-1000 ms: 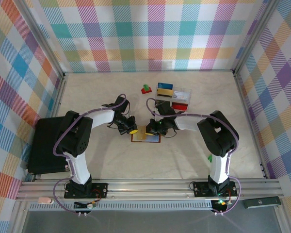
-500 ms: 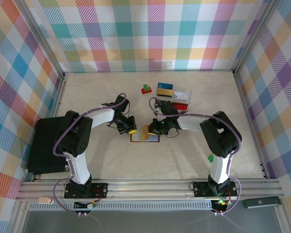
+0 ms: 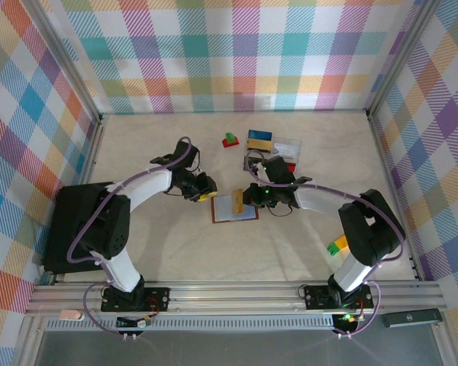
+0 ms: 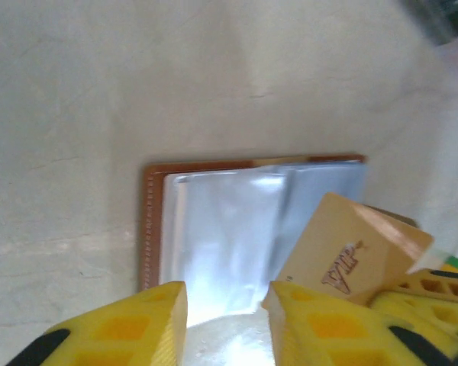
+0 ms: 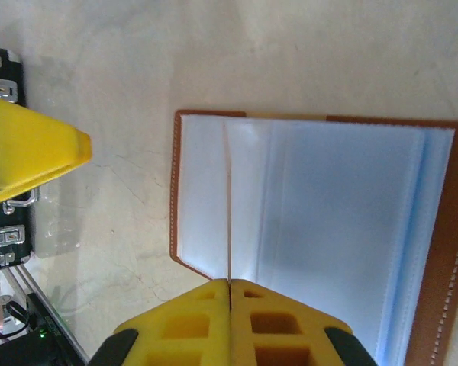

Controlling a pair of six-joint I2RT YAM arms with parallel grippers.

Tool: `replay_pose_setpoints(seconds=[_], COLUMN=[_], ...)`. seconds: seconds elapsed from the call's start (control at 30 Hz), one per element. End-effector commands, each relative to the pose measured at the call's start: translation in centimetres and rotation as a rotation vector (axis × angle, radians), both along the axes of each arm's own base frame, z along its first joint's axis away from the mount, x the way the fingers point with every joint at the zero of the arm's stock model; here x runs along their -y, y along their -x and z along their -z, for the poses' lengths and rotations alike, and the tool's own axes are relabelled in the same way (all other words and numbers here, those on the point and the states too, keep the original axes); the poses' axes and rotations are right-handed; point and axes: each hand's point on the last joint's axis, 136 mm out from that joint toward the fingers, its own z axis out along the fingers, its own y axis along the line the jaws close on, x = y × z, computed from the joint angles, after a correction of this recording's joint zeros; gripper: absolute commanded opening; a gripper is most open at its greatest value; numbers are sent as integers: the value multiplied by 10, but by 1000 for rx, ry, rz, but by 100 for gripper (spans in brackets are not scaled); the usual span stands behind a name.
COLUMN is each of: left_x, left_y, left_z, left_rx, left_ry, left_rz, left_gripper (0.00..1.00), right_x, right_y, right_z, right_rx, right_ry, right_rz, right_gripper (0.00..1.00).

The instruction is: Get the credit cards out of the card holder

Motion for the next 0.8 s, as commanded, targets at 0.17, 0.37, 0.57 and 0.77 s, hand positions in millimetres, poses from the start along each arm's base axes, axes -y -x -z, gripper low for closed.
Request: replay_pose_setpoints(seconds=[0.17, 0.37, 0.57, 0.77], left_x=[0, 21, 32, 41], left_y=[-8, -14, -15, -20], left_z=[-53, -96, -129, -152], left_rx=[153, 291, 391, 452], left_ry=[147, 315, 419, 477], left_rz=[-35, 33, 89, 139], left_gripper=[52, 65, 75, 77], right_x=[5, -10, -18, -19], right_y=[-13, -18, -23, -38], right_z=[-38, -92, -135, -167], right_rx=[140, 245, 291, 303], right_ry=[-33, -225, -391, -524], right_rz=[-35, -139, -223, -233], right_gripper=[0, 0, 0, 0])
